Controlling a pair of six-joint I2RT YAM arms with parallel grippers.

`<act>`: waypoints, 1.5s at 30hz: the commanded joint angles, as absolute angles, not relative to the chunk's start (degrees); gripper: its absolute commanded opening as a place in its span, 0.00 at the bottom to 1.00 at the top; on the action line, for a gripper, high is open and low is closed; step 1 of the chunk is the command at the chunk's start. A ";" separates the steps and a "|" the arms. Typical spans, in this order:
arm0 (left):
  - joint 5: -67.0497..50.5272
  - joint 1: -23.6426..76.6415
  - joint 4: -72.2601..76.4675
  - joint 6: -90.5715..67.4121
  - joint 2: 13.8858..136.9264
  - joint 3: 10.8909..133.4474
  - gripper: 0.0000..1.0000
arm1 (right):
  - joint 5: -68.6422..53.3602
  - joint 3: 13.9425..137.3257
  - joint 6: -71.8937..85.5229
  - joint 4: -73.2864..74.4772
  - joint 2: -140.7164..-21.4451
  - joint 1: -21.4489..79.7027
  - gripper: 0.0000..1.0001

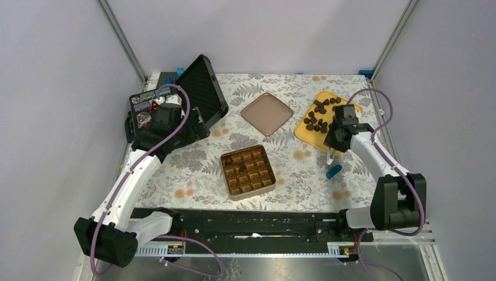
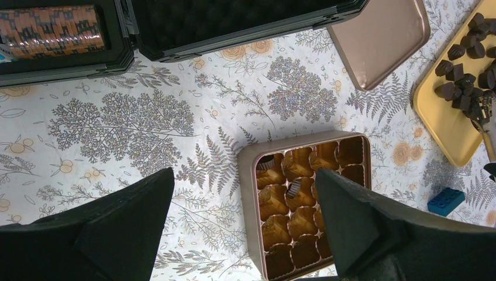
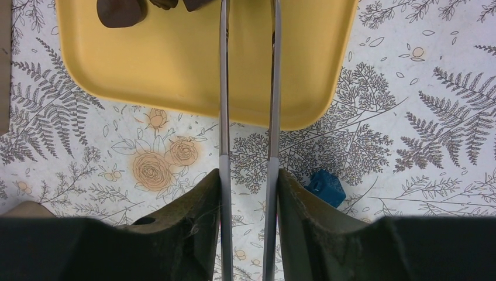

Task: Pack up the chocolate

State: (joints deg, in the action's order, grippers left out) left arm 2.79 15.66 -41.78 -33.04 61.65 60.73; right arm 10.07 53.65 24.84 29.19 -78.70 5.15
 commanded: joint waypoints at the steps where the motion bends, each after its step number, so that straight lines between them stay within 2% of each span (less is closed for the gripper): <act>1: 2.29 15.43 -38.93 -32.87 61.44 62.12 0.99 | 9.21 55.02 24.36 27.95 -77.35 4.68 0.41; 8: 2.29 15.39 -39.02 -33.04 61.04 61.75 0.99 | 9.07 55.13 23.92 30.34 -73.68 4.66 0.34; 12: 2.36 15.34 -39.01 -33.13 60.74 61.45 0.99 | 8.55 54.47 23.81 32.59 -70.44 4.66 0.27; 18: 2.46 15.38 -39.03 -33.18 60.74 61.59 0.99 | 7.42 54.23 23.51 36.03 -65.82 4.67 0.25; 26: 3.25 15.39 -39.03 -33.31 61.36 61.99 0.99 | 0.21 58.83 21.22 42.16 -61.28 6.32 0.22; 33: 3.86 15.38 -38.99 -33.57 62.53 62.73 0.99 | -0.36 63.56 20.61 48.12 -59.69 15.67 0.22; 41: 4.45 15.39 -39.34 -33.63 62.62 63.26 0.99 | -8.02 65.42 21.07 49.16 -58.79 22.81 0.21; 45: 5.45 15.39 -39.88 -33.58 62.64 63.64 0.99 | -7.52 67.16 22.70 49.98 -59.41 31.76 0.21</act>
